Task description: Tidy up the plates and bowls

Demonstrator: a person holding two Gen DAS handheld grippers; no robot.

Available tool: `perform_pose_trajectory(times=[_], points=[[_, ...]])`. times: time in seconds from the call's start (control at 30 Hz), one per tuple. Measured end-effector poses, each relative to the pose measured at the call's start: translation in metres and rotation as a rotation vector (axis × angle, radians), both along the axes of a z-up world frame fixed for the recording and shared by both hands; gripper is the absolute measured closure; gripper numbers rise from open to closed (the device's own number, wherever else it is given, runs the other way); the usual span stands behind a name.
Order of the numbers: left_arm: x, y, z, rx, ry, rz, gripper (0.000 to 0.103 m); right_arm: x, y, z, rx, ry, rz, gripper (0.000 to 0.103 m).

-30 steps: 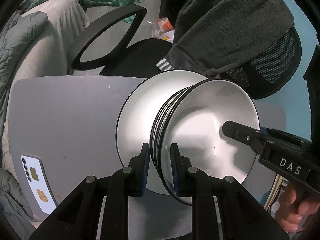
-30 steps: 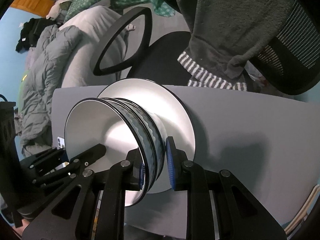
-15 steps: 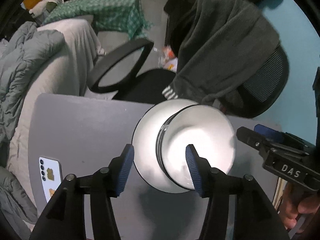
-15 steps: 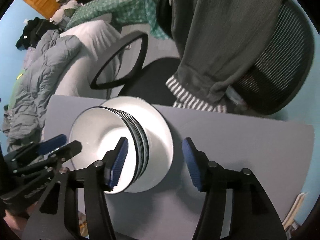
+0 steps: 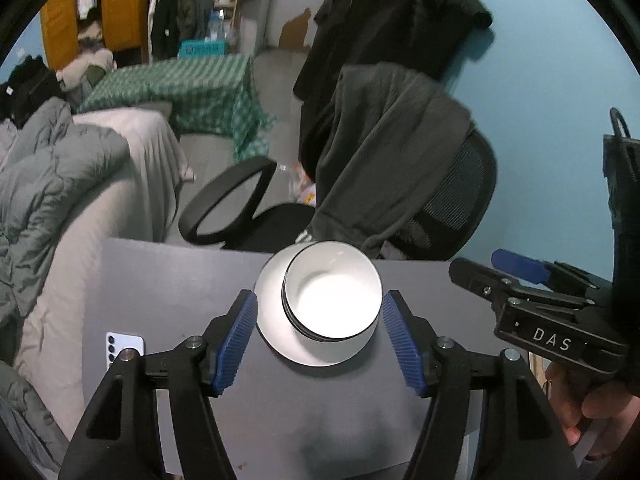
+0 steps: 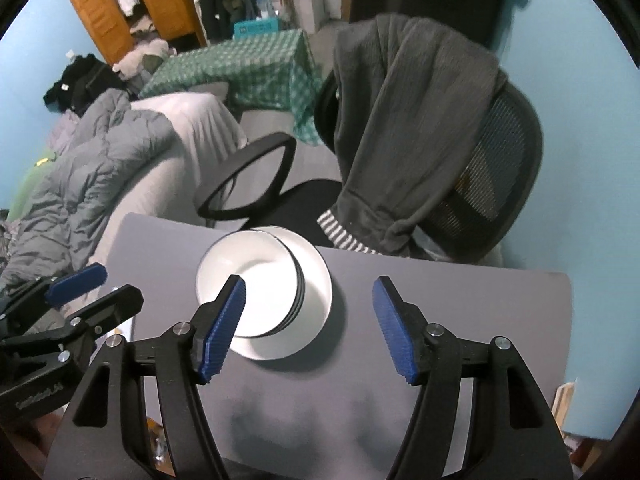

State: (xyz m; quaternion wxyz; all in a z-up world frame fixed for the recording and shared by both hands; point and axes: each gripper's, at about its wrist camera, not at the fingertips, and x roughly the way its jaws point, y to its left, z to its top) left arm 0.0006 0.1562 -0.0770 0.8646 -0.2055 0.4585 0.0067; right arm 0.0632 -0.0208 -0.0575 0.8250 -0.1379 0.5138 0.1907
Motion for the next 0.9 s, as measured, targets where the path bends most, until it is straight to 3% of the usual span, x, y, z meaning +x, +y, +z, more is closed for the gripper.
perform_pose_trajectory(times=[0.3, 0.47, 0.7, 0.9], points=[[-0.043, 0.007, 0.026, -0.044, -0.043, 0.032, 0.03, -0.036, -0.006, 0.029, 0.004, -0.049, -0.032, 0.038], [-0.058, 0.005, 0.035, -0.021, -0.059, 0.042, 0.026, -0.053, -0.013, 0.041, -0.008, -0.072, -0.046, 0.038], [-0.066, 0.002, 0.037, -0.062, -0.03, 0.056, 0.023, -0.069, -0.02, 0.048, -0.001, -0.092, -0.063, 0.038], [-0.069, -0.001, 0.036, -0.049, -0.015, 0.054, 0.023, -0.075, -0.024, 0.05, 0.015, -0.087, -0.083, 0.038]])
